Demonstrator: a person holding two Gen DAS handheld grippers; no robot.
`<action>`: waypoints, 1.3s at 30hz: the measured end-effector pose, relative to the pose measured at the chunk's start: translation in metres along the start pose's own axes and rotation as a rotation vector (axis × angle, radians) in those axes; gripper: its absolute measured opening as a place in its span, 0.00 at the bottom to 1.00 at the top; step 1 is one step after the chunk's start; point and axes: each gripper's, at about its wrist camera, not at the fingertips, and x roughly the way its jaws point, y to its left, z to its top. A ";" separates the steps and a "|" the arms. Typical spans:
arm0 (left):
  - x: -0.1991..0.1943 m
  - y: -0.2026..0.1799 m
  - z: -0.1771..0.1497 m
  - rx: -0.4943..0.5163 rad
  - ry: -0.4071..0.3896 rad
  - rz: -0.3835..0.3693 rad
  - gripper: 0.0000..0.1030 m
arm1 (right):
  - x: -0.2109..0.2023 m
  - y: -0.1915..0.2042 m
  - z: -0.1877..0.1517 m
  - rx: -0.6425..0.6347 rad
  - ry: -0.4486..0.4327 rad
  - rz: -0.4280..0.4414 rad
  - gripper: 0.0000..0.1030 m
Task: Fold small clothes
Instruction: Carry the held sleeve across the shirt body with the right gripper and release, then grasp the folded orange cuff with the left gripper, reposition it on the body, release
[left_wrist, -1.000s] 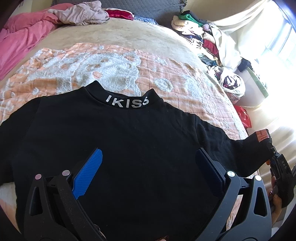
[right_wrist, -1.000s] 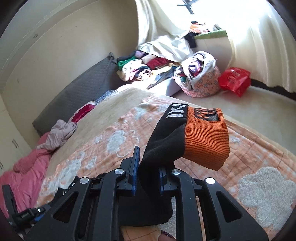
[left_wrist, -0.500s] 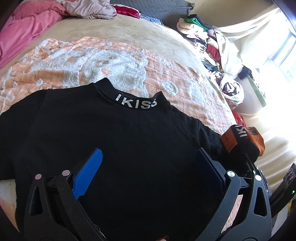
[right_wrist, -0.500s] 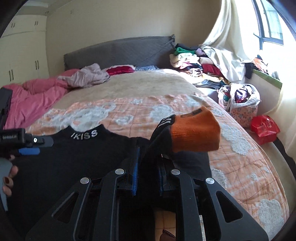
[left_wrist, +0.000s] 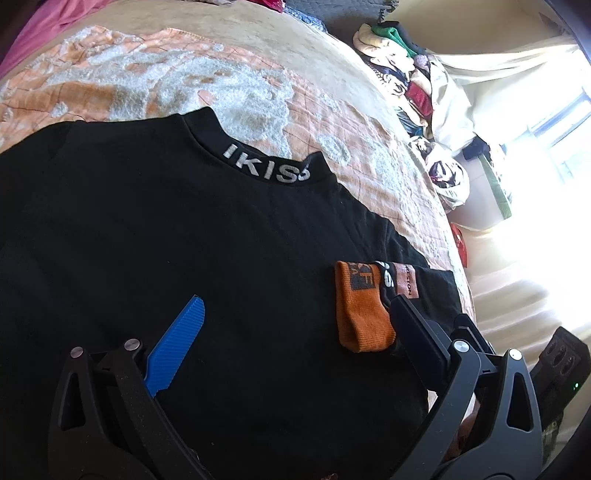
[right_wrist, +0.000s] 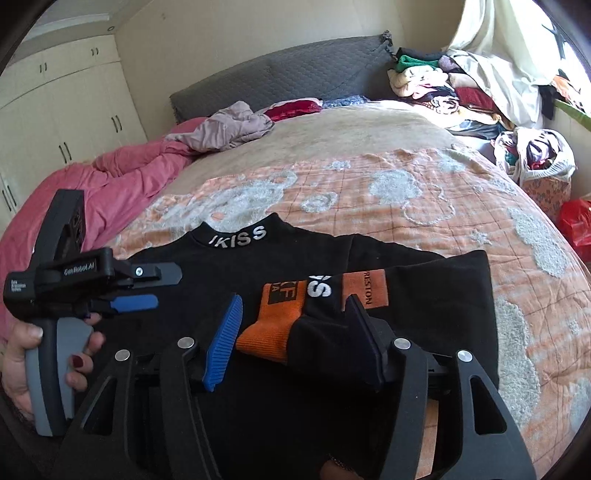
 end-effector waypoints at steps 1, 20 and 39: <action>0.004 -0.003 -0.002 0.007 0.013 -0.017 0.92 | -0.002 -0.006 0.001 0.021 -0.002 -0.026 0.56; 0.076 -0.046 -0.022 -0.065 0.158 -0.085 0.19 | -0.046 -0.079 0.006 0.327 -0.136 -0.138 0.57; -0.053 -0.033 0.018 0.101 -0.160 -0.010 0.05 | -0.046 -0.087 0.006 0.368 -0.130 -0.143 0.57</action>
